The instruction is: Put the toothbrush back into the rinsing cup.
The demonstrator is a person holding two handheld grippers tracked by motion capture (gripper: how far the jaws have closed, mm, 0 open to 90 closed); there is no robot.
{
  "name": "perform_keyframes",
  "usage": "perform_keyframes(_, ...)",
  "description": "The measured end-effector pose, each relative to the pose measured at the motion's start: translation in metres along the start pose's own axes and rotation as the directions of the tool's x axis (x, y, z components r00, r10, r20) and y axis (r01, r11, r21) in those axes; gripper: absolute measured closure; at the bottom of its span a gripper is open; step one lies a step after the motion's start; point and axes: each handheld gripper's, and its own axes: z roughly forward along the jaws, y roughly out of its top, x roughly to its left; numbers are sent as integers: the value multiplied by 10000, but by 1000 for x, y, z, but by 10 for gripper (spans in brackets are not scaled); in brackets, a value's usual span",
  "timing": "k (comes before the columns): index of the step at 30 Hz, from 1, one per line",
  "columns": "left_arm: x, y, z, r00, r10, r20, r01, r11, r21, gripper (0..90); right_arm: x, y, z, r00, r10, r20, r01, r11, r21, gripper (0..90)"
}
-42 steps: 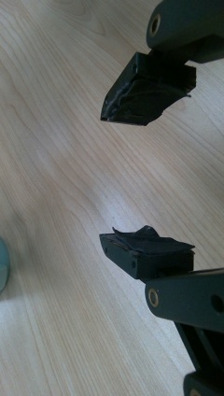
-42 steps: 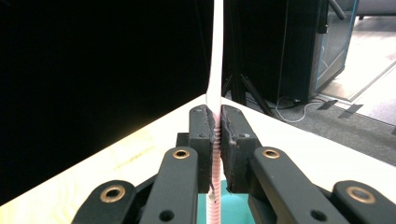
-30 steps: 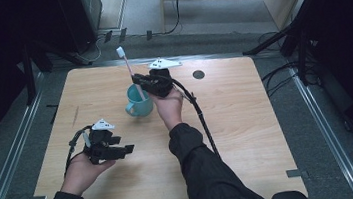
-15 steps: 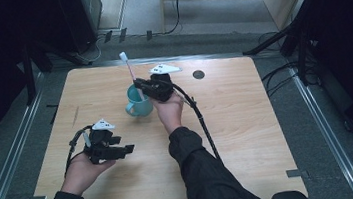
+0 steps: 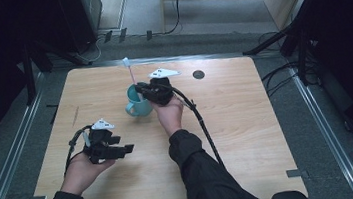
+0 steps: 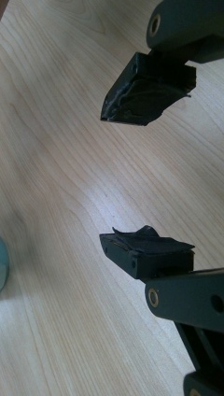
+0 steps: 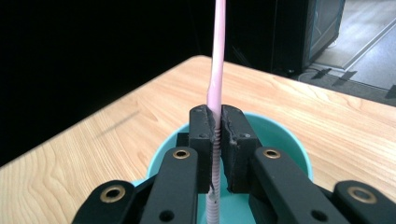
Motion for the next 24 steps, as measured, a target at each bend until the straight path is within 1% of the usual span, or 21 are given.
perform_keyframes(2, 0, 0, 0, 10000, -6, 11, 6, 10000, 12, 350, 0, 0, 1, 9999, -112, 73, 111, 9997, 209, 837)
perform_keyframes(3, 0, 0, 1, 10000, -3, 12, 3, 10000, 21, 350, 0, 0, 1, 9998, -71, 170, 65, 9993, 379, 837)
perform_keyframes(4, -1, 0, 1, 10000, -15, 27, 15, 10000, 21, 350, 0, 0, 1, 9998, -71, 170, 65, 9993, 379, 837)
perform_keyframes(8, -1, 0, 1, 10000, -16, 11, 16, 10000, 33, 350, -4, 0, 1, 9993, 202, 319, -222, 9977, 641, 837)
perform_keyframes(10, -1, 0, 1, 10000, 14, 2, -14, 10000, 64, 351, -5, 0, 2, 9989, 239, 395, -273, 9959, 866, 836)
perform_keyframes(13, -1, 0, 1, 10000, 21, 0, -21, 10000, 67, 350, -4, 0, 2, 9987, 40, 510, -94, 9943, 1062, 836)
perform_keyframes(16, -1, 0, 2, 10000, 37, -3, -37, 9999, 94, 350, -4, 1, 3, 9987, 69, 497, -122, 9942, 1072, 836)
perform_keyframes(19, -2, 0, 2, 10000, 70, 45, -70, 9999, 100, 350, -4, 2, 4, 9986, 127, 507, -191, 9915, 1283, 836)
perform_keyframes(21, -2, 0, 2, 10000, 47, 37, -48, 10000, 72, 350, -3, 2, 6, 9986, 38, 525, -118, 9881, 1531, 836)
perform_keyframes(22, -2, 0, 2, 10000, 36, 22, -36, 10000, 64, 350, -3, 3, 7, 9987, -45, 505, -35, 9874, 1583, 835)
perform_keyframes(24, -1, 0, 2, 10000, 26, 12, -26, 10000, 65, 350, -2, 4, 8, 9987, -49, 507, -35, 9866, 1632, 836)
